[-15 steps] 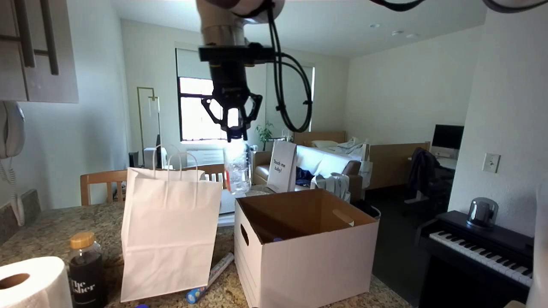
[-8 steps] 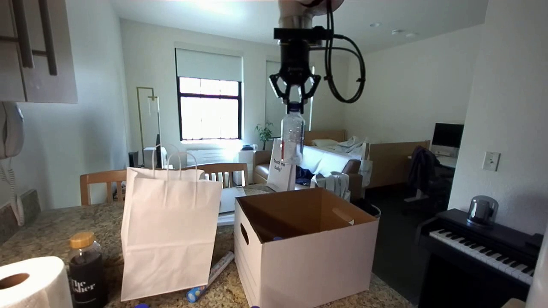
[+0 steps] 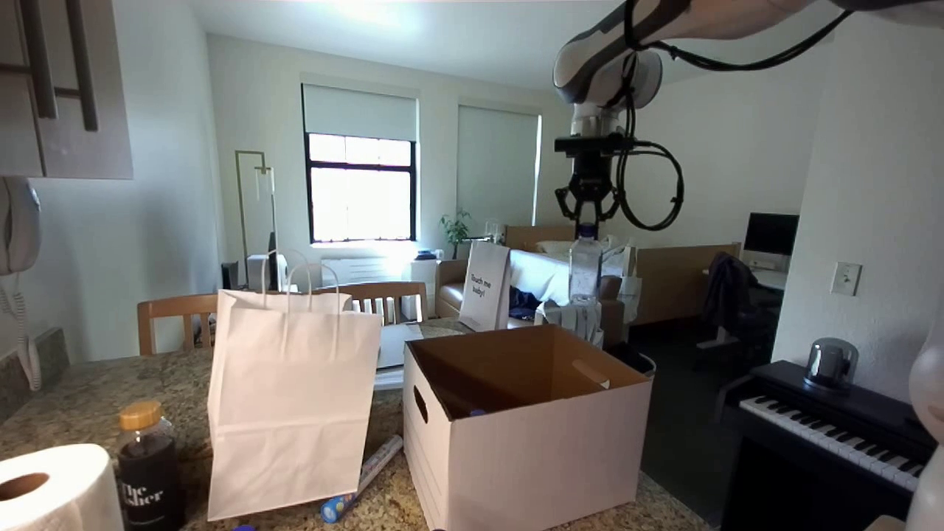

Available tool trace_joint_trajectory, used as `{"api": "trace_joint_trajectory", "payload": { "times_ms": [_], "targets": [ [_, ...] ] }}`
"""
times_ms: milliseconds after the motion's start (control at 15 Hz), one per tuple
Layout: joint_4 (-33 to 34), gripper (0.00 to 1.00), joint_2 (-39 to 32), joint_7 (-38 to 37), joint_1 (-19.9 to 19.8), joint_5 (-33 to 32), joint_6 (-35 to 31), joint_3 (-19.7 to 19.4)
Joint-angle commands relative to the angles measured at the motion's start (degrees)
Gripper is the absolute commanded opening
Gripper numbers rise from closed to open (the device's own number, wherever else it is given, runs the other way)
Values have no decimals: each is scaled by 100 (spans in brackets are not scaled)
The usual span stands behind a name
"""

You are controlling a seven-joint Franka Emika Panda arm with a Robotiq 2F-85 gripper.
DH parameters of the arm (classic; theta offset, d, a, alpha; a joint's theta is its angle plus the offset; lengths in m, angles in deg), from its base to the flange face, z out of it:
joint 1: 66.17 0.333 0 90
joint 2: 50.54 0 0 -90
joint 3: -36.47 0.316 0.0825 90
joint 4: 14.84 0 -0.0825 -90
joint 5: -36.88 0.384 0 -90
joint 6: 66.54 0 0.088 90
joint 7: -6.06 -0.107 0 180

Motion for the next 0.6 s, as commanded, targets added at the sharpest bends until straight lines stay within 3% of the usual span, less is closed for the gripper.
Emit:
{"api": "trace_joint_trajectory", "payload": {
  "times_ms": [0, 400, 533],
  "targets": [
    [356, 14, -687, 543, -205, 391, 111, -77],
    [444, 14, -752, 980, 71, 106, 118, 68],
    [617, 14, -908, 1316, 56, 396, 350, 152]
  ]
}}
